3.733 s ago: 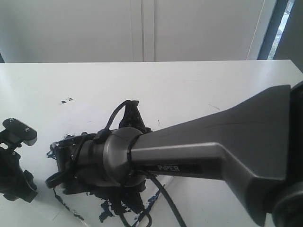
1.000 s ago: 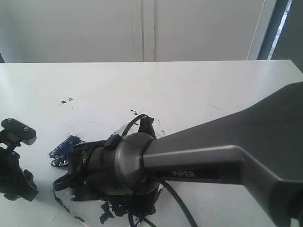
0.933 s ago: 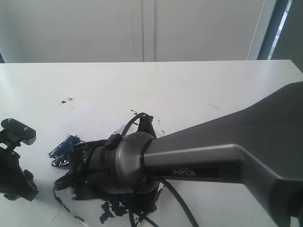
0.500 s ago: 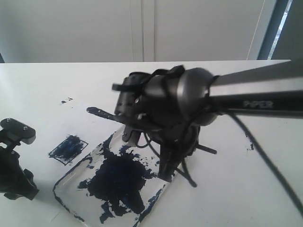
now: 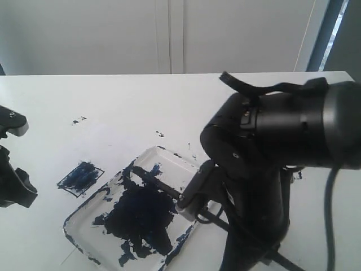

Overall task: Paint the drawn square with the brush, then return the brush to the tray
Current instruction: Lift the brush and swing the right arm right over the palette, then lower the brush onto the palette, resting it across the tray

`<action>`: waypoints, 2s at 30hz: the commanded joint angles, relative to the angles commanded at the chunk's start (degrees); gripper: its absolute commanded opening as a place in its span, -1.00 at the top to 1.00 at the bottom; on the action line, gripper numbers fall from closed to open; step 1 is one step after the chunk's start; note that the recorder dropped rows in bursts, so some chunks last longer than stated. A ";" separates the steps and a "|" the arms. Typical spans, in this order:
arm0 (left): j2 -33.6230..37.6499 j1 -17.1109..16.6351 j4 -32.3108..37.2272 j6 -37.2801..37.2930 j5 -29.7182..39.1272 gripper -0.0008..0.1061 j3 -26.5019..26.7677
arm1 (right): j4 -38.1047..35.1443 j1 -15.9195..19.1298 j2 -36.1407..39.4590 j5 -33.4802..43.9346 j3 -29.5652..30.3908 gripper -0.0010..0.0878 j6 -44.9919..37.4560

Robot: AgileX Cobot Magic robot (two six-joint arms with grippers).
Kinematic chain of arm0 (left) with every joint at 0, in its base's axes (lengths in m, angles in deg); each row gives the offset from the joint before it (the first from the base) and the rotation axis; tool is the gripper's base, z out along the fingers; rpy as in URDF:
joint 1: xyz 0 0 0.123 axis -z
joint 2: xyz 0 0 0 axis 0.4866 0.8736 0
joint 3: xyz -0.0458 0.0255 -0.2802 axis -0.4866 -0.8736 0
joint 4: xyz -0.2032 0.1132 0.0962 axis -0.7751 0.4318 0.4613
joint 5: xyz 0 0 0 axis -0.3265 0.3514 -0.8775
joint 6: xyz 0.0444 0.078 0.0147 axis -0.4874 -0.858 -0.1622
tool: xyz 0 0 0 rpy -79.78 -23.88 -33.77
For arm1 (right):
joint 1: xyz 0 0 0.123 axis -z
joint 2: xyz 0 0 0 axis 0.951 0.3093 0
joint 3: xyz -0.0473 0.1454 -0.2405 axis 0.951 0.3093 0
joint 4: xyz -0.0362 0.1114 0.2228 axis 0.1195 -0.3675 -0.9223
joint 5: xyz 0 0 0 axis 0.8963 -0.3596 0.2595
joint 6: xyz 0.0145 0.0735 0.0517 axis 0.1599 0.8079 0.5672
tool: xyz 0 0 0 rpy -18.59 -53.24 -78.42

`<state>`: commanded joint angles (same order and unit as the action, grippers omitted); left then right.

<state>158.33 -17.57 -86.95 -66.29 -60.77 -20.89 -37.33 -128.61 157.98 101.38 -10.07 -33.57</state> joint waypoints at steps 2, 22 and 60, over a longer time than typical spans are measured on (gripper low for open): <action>-1.91 0.00 -0.49 0.35 1.60 0.33 0.00 | -0.54 0.00 -0.07 -2.27 2.34 0.98 0.00; -19.60 0.00 -13.64 -3.32 16.64 0.99 -1.19 | -4.84 0.00 2.29 -17.36 6.58 0.98 0.69; -34.44 0.00 -32.61 -12.43 8.51 0.99 -13.67 | -4.84 0.00 -20.77 -25.09 6.39 0.39 -0.93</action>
<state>123.89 -17.57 -119.56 -78.72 -52.26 -34.57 -42.17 -128.61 137.20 76.30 -3.68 -34.50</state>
